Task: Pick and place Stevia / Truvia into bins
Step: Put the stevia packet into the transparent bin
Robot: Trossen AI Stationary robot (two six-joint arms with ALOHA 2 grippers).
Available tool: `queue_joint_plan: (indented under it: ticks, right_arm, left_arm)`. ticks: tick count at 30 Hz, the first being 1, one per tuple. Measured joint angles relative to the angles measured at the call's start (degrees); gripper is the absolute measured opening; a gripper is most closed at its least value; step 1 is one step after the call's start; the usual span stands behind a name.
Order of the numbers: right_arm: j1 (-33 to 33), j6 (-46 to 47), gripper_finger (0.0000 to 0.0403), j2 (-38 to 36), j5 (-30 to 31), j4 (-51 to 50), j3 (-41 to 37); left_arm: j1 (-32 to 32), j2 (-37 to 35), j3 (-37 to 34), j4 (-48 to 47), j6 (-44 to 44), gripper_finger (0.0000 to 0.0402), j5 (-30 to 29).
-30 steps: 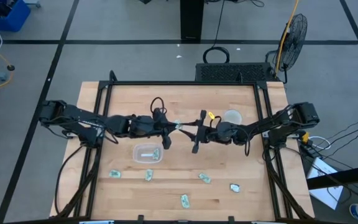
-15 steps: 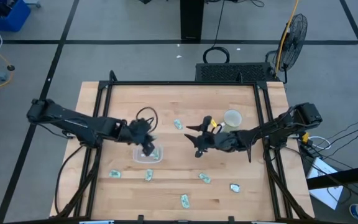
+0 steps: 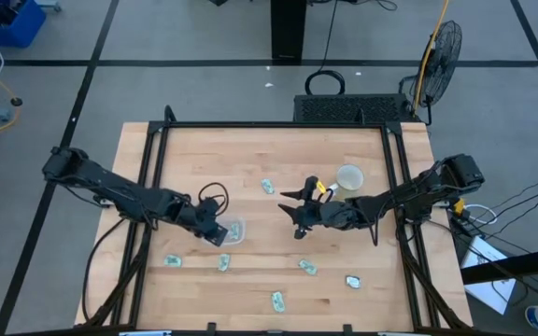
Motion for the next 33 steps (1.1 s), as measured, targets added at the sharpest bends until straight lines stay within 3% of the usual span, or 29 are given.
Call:
queue_joint_plan:
  ticks: [5,20,30,33]
  right_arm:
    - [0.00,0.09,0.0160,0.00,0.01,-0.33,0.00]
    - [0.00,-0.02,0.0160,0.00,0.00,-0.38,0.00]
    - [0.00,0.53,0.0160,0.00,-0.61,-1.95,0.02]
    - [-0.68,2.67,0.0160,0.00,-5.38,-4.45,0.04]
  left_arm:
    - [0.00,0.00,-4.46,1.60,-5.88,0.0036,2.46]
    - [0.24,0.00,-3.14,5.13,-2.42,0.0046,2.47]
    - [1.79,-0.13,5.20,4.72,10.16,0.0046,0.81]
    - [1.77,-0.17,8.03,4.77,16.66,0.0046,-2.26]
